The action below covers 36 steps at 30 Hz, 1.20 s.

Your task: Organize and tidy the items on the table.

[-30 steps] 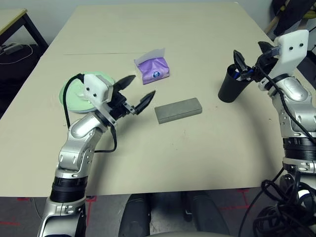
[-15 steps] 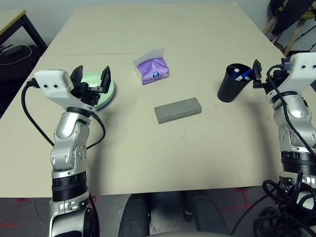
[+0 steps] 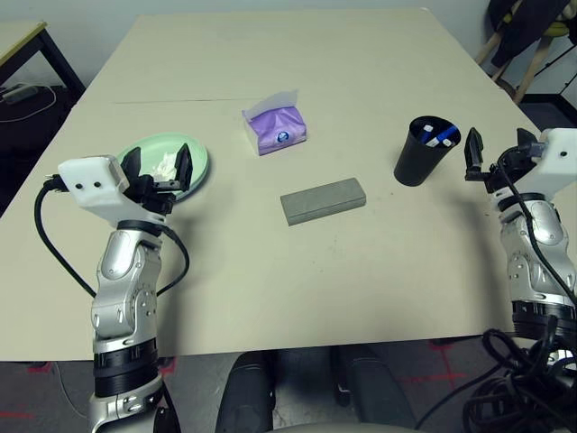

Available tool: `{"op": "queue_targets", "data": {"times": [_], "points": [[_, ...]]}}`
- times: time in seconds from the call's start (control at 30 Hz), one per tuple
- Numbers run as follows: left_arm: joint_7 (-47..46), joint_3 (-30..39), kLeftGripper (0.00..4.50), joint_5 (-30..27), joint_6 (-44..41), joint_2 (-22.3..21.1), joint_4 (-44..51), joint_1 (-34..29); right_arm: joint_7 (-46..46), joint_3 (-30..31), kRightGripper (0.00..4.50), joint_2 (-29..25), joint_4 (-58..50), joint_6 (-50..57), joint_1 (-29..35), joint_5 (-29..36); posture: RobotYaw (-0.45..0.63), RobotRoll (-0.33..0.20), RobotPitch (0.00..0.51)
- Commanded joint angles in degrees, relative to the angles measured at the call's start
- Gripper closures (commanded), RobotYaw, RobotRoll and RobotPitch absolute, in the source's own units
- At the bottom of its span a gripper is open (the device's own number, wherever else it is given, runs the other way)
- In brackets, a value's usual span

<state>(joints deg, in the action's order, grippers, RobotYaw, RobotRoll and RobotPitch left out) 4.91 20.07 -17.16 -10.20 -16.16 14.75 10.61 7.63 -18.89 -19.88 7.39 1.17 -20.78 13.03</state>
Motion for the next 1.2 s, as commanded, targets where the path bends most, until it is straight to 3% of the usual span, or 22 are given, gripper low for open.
{"op": "queue_targets", "data": {"times": [0.03,0.87,1.2], "points": [[-1.93,1.27,0.00,2.57,1.82,-0.01,0.26,-1.69,-0.30,-1.46,0.02,0.47,2.00,-1.32,1.96,0.46,0.04,0.000,0.108],[2.45,0.37,0.00,4.82,7.61,0.26,-1.28,-12.61,1.33,-1.76,0.02,-0.04,12.25,-8.78,6.08,0.01,0.07,0.000,0.088],[4.13,0.09,0.00,3.89,5.83,-0.35,-0.87,-13.61,1.87,-1.34,0.02,-0.29,15.73,-10.75,5.21,-0.33,0.07,0.000,0.089]]}}
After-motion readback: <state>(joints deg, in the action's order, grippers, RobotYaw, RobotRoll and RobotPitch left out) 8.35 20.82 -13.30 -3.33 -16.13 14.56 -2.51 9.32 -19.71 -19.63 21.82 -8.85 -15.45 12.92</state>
